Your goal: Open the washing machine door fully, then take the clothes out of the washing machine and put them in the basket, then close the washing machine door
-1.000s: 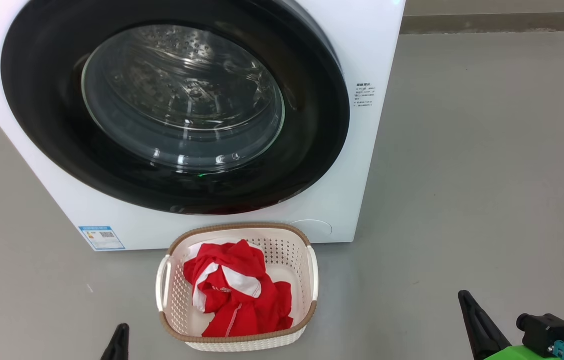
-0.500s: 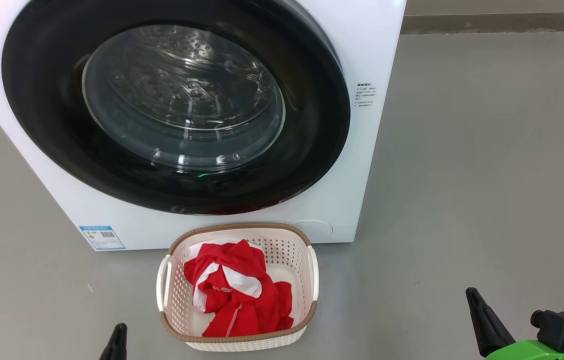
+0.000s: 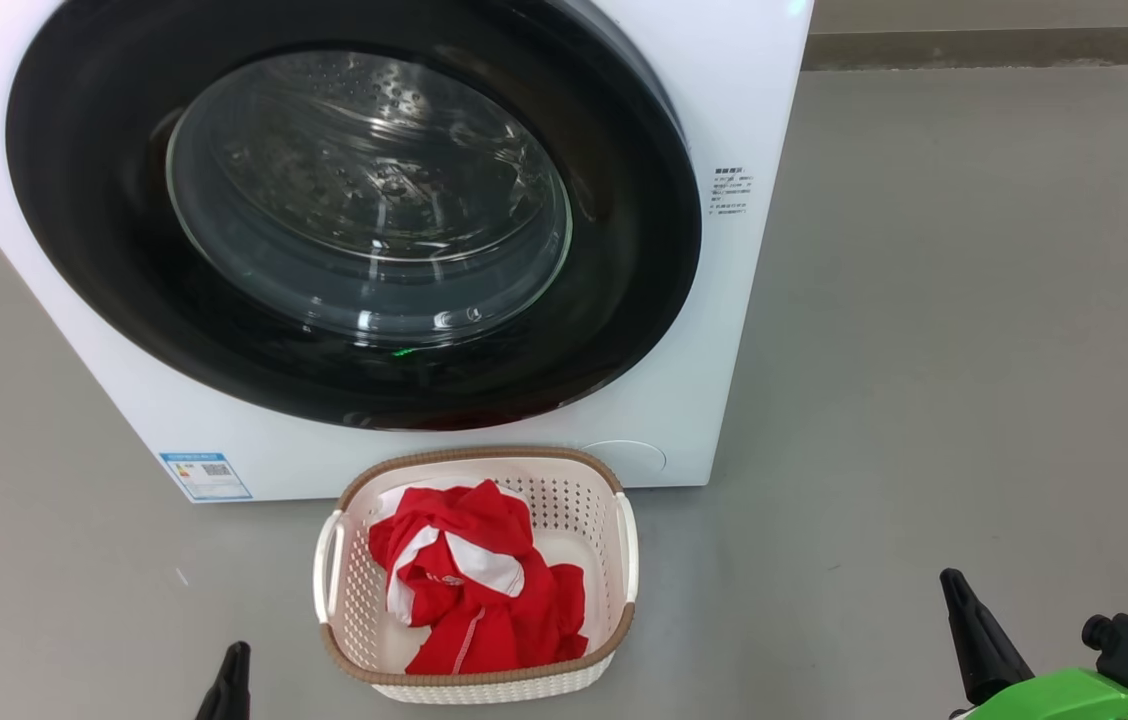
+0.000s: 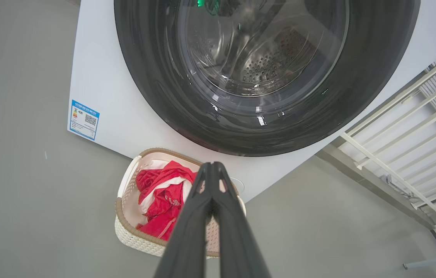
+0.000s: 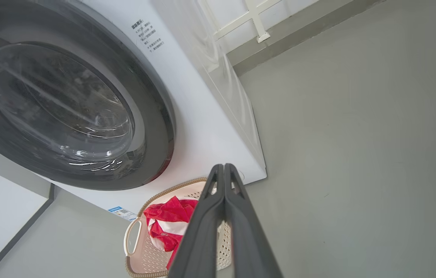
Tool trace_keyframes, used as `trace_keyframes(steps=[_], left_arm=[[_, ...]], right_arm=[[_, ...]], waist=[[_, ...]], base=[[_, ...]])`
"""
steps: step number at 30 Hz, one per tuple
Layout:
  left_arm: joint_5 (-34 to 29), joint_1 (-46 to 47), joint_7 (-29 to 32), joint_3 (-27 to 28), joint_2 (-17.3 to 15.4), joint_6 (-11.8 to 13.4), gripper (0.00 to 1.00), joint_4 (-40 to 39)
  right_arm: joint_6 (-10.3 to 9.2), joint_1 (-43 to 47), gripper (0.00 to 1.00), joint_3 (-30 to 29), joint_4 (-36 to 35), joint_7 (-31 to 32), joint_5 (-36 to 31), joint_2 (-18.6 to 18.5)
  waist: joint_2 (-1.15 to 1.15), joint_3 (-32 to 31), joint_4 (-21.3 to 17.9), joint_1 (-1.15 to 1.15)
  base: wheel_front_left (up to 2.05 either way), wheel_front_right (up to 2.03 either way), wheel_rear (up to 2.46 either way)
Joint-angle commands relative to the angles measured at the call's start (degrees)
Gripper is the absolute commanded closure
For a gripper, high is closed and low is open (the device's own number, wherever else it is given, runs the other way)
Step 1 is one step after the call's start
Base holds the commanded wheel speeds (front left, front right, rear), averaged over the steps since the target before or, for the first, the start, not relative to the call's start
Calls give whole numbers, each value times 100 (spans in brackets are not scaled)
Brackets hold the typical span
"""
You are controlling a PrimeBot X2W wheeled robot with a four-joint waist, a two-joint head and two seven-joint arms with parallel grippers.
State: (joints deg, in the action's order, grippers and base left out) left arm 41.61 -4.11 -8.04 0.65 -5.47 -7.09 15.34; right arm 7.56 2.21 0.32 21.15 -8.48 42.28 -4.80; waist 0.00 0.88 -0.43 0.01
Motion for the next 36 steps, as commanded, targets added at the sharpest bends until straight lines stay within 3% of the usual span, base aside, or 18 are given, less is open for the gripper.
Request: trace_keyframes(steps=[1, 36], left_arm=[[154, 262, 43, 129, -41, -12, 100, -122], [2136, 573, 616, 317, 80, -23, 100, -126]], right_arm=[[-2, -241, 100, -42, -171, 36, 154, -38], [-4, -483, 100, -303, -390, 628, 2110, 54]], waist=[[0, -1, 1, -1], [0, -29, 18, -1]], base=[[0, 0, 0], [0, 0, 0]])
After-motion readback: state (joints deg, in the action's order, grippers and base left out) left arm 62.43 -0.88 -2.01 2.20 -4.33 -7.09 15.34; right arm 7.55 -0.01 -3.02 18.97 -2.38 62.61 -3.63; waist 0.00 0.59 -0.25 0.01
